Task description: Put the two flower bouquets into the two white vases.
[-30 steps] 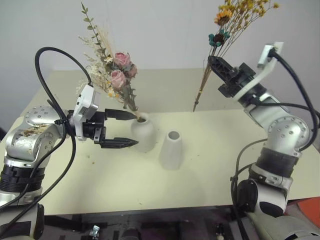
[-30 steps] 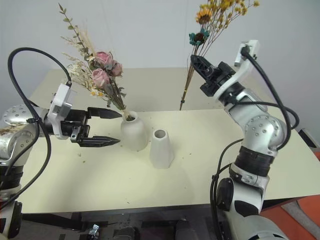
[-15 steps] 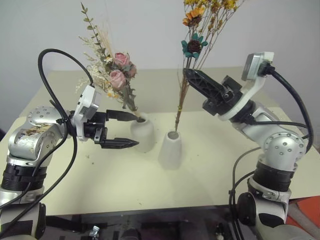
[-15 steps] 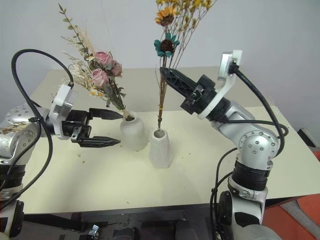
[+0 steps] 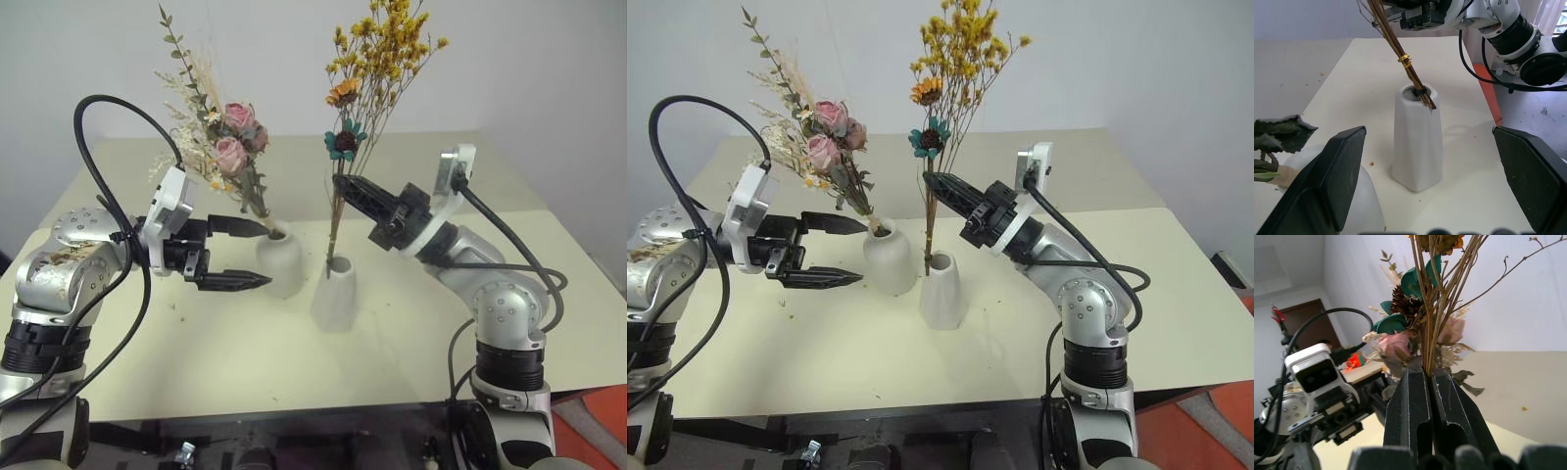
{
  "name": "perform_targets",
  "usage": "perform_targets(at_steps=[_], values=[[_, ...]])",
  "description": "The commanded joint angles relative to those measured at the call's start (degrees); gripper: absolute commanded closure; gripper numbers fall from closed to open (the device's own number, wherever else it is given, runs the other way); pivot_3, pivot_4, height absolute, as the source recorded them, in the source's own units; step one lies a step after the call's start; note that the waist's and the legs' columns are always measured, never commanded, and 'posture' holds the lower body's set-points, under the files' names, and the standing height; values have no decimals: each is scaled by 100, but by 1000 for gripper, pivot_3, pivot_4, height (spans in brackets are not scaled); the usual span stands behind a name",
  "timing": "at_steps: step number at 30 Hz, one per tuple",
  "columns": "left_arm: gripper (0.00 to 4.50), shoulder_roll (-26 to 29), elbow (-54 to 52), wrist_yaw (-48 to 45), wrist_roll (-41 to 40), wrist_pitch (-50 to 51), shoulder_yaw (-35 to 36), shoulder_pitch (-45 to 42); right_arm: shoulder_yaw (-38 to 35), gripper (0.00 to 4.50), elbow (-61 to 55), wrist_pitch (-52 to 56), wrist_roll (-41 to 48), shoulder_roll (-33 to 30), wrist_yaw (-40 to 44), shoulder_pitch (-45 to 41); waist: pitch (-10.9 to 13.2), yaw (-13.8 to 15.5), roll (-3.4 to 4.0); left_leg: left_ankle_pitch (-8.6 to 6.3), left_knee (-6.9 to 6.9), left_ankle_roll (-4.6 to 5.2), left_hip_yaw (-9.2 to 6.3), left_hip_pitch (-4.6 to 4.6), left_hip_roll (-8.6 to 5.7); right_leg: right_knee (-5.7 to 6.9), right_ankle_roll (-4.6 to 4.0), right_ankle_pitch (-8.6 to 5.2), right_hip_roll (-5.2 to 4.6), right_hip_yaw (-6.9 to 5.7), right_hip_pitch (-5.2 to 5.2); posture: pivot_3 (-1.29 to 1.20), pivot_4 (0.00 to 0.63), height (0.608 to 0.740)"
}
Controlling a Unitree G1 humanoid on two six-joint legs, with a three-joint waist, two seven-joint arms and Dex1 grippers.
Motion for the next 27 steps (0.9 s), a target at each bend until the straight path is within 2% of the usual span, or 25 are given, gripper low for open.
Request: perform_targets(at_steps=[1, 7, 12, 19, 27], values=[[0, 122, -64, -50, -56, 16, 122, -148, -290, 4465, -222, -72, 384, -16, -179, -293, 0, -1, 0, 0, 0, 0, 0, -1, 0, 0, 0, 0, 0, 0, 0, 0, 150, 740], [0, 119, -43, -75, -54, 6, 107, -155, -449, 4465, -299, -6, 814, -57, -520, -534, 0, -2, 0, 0, 0, 0, 0, 0, 0, 0, 0, 0, 0, 0, 0, 0, 150, 740], [0, 104, -38, -72, -53, 11, 95, -163, -341, 4465, -301, -39, 761, -196, -527, -428, 0, 1, 0, 0, 0, 0, -1, -1, 0, -1, 0, 0, 0, 0, 0, 0, 150, 740], [0, 107, -47, -38, -62, 30, 117, -146, 88, 4465, -164, -470, -58, -305, -199, -47, 0, -7, 0, 0, 0, 0, 0, 0, 0, -1, 0, 0, 0, 1, 0, 0, 150, 740], [0, 153, -108, 2, -92, 74, 177, -87, 304, 4465, -121, -834, -602, -299, 135, 196, 0, 2, 0, 0, 0, 0, 0, -1, 0, -2, 1, -1, 0, 0, 0, 0, 150, 740]])
